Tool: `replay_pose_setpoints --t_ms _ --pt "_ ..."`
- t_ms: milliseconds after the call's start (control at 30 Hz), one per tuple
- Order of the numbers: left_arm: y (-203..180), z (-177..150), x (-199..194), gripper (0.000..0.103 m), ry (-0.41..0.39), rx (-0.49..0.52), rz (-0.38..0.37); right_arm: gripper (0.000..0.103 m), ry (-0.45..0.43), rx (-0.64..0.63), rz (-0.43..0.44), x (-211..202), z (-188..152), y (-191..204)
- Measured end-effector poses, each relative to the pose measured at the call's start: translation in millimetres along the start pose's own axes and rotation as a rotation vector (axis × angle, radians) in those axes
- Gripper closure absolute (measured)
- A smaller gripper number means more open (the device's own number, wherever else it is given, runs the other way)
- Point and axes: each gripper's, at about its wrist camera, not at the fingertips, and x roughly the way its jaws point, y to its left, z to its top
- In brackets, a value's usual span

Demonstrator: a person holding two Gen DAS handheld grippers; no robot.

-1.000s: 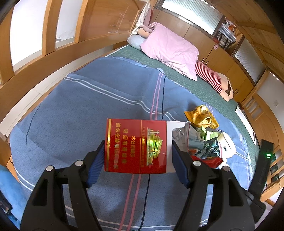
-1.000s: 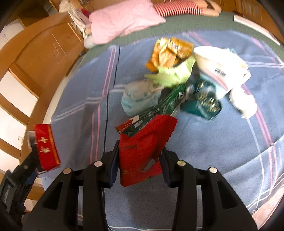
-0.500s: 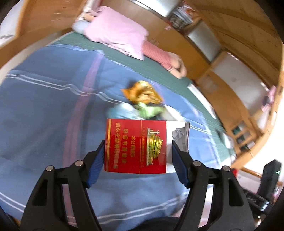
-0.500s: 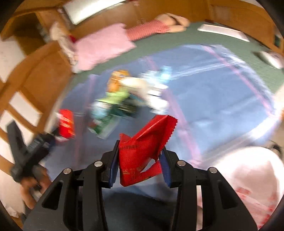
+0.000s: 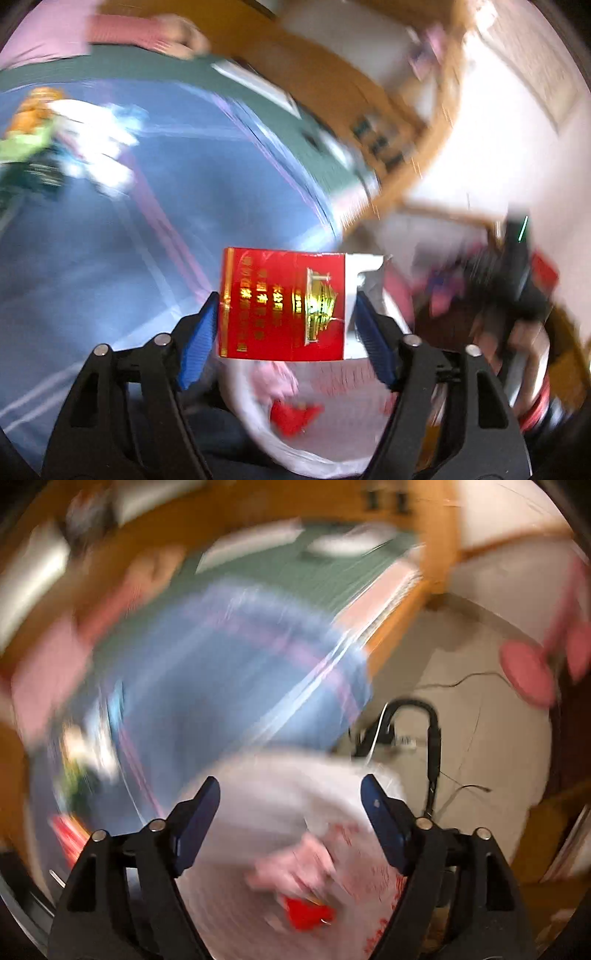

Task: Collect trash
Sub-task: 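Swing both tools over the white bin and open them to drop the red items, then reach the right tool into the pile and grasp the green snack package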

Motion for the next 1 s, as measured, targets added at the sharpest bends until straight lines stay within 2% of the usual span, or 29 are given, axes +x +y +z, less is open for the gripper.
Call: replay_pose_setpoints --t_ms 33,100,167,233,300,333,467,533,567,600,667,700,800,833,900,933,1000 --pt "-16 -5 11 0.012 0.047 0.057 0.009 0.023 -0.036 0.028 0.006 -7 5 -5" --pt "-42 -15 22 0.008 0.078 0.166 0.019 0.022 -0.08 0.028 0.002 -15 12 -6" --pt "-50 -19 24 0.004 0.067 0.213 0.048 0.022 -0.081 0.009 0.008 -13 10 0" --pt "-46 -19 22 0.004 0.054 0.197 0.05 0.022 -0.059 0.005 0.033 -4 5 8" --pt "-27 -13 6 0.004 -0.001 0.123 0.062 0.022 -0.027 0.0 0.058 6 0 12" --pt "-17 -8 -4 0.004 -0.045 0.085 0.096 0.022 -0.012 -0.005 0.068 11 3 15" --pt "28 14 -58 0.004 -0.202 0.002 0.426 0.022 0.061 -0.046 0.109 34 -12 57" --pt "62 16 -97 0.004 -0.276 -0.08 0.639 0.022 0.106 -0.097 0.136 51 -21 92" --pt "74 14 -110 0.004 -0.3 -0.118 0.703 0.022 0.122 -0.125 0.146 59 -26 109" --pt "96 10 -129 0.004 -0.326 -0.195 0.803 0.022 0.137 -0.156 0.158 66 -32 128" --pt "131 1 -154 0.004 -0.325 -0.341 0.92 0.022 0.171 -0.217 0.196 85 -44 175" --pt "155 -8 -171 0.004 -0.321 -0.475 0.97 0.022 0.186 -0.244 0.222 96 -52 203" --pt "192 -33 -200 0.004 -0.348 -0.69 0.949 0.022 0.215 -0.307 0.28 124 -73 280" --pt "199 -37 -207 0.004 -0.358 -0.728 0.939 0.022 0.223 -0.325 0.294 134 -80 309" --pt "207 -45 -213 0.004 -0.371 -0.767 0.939 0.022 0.208 -0.357 0.305 147 -89 353" --pt "210 -48 -214 0.004 -0.368 -0.77 0.948 0.022 0.168 -0.385 0.295 154 -96 381" --pt "214 -50 -215 0.004 -0.349 -0.767 0.961 0.022 0.091 -0.424 0.273 161 -107 412"
